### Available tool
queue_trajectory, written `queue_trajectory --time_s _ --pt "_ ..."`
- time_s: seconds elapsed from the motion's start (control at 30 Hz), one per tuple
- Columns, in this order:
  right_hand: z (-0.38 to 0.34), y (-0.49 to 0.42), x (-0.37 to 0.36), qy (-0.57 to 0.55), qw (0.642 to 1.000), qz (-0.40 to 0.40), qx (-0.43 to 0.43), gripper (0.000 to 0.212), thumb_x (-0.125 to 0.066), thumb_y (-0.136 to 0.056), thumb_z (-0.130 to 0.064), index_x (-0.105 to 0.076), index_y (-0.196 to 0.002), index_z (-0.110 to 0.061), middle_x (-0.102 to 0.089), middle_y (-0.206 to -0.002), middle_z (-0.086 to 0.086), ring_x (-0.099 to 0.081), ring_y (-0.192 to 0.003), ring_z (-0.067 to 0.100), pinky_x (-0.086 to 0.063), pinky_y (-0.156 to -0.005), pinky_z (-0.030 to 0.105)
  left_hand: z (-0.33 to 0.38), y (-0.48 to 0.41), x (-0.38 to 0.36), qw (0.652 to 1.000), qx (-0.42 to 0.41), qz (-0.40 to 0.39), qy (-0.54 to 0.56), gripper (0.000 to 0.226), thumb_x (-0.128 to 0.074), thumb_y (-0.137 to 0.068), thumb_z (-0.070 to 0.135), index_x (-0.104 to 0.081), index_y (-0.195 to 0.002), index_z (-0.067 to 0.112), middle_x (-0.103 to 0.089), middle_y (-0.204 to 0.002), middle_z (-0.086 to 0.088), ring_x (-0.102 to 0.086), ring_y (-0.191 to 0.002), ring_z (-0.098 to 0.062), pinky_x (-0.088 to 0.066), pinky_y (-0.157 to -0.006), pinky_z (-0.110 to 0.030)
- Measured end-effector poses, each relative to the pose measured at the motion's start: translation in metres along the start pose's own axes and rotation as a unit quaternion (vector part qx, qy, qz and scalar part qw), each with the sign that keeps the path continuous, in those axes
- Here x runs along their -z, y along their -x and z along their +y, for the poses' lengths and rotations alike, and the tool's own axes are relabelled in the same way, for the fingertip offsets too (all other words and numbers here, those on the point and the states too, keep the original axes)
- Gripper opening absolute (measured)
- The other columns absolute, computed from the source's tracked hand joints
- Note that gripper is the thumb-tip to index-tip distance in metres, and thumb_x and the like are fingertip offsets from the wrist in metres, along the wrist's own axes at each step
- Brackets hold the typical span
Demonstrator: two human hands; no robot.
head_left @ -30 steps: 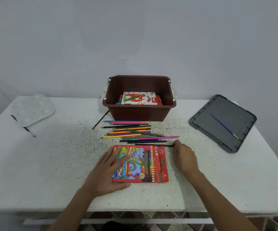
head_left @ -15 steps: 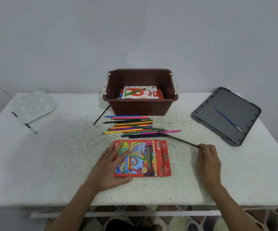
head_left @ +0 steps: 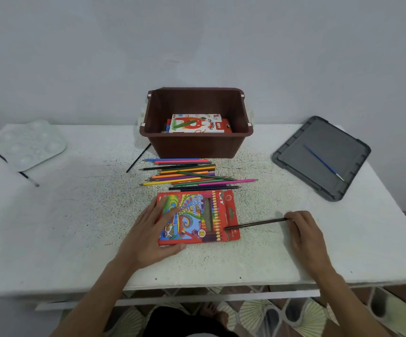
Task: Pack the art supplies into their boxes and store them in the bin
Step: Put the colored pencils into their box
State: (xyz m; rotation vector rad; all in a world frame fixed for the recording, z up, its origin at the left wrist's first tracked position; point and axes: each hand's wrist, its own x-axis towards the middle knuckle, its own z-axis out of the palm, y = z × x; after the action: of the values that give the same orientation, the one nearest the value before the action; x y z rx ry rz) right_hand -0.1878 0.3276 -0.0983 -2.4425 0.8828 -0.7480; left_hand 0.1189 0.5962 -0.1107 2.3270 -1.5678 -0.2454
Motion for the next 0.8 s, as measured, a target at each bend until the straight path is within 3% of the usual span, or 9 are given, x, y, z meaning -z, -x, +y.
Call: queue_trajectory --time_s 0.1,0.33,0.5,0.63,0.8 --pt "0.004 0.003 0.0 0.031 0.999 -0.006 0.002 0.014 -0.055 -0.095 0.002 -0.063 -0.106 -0.003 -0.051 -0.101 0.0 -0.049 -0.085 0.013 -0.034 -0.076 0.008 0.0 0.0 -0.001 1.0 0.001 0.002 0.005 0.097 -0.045 -0.076 0.088 -0.019 -0.155 0.038 0.007 -0.165 0.01 0.006 -0.152 -0.015 -0.011 -0.118 -0.041" --pt "0.007 0.004 0.009 0.058 0.998 -0.018 0.009 0.02 -0.06 -0.09 0.007 -0.063 -0.107 -0.003 -0.051 -0.101 0.003 -0.052 -0.084 0.02 -0.038 -0.072 0.02 0.001 0.0 0.0 1.0 0.001 0.007 0.006 0.097 -0.043 -0.075 0.089 -0.015 -0.154 0.04 0.008 -0.165 0.012 0.006 -0.152 -0.015 -0.012 -0.118 -0.041" --pt "-0.008 0.008 -0.002 0.089 0.991 -0.039 0.089 0.022 -0.064 -0.091 -0.01 -0.065 -0.111 -0.004 -0.052 -0.099 0.008 -0.05 -0.085 0.024 -0.045 -0.062 0.035 0.001 0.0 0.0 1.0 -0.007 0.012 0.006 0.097 -0.042 -0.076 0.089 -0.014 -0.154 0.04 0.01 -0.164 0.013 0.006 -0.152 -0.015 -0.013 -0.117 -0.042" --pt "-0.033 0.012 -0.025 0.055 0.989 -0.06 0.121 0.027 -0.056 -0.096 -0.031 -0.066 -0.109 -0.01 -0.05 -0.088 0.003 -0.044 -0.077 0.02 -0.038 -0.058 0.031 0.002 0.0 0.0 1.0 -0.008 0.013 0.009 0.097 -0.042 -0.075 0.089 -0.014 -0.154 0.04 0.008 -0.165 0.013 0.004 -0.152 -0.016 -0.014 -0.117 -0.043" --pt "-0.069 0.012 -0.051 -0.016 0.985 -0.086 0.145 0.021 -0.059 -0.094 -0.026 -0.071 -0.107 -0.015 -0.049 -0.084 0.001 -0.043 -0.075 0.015 -0.037 -0.059 0.026 0.002 -0.001 0.0 1.0 -0.004 0.009 0.009 0.097 -0.041 -0.075 0.09 -0.014 -0.154 0.041 0.007 -0.165 0.012 0.003 -0.153 -0.016 -0.015 -0.117 -0.044"
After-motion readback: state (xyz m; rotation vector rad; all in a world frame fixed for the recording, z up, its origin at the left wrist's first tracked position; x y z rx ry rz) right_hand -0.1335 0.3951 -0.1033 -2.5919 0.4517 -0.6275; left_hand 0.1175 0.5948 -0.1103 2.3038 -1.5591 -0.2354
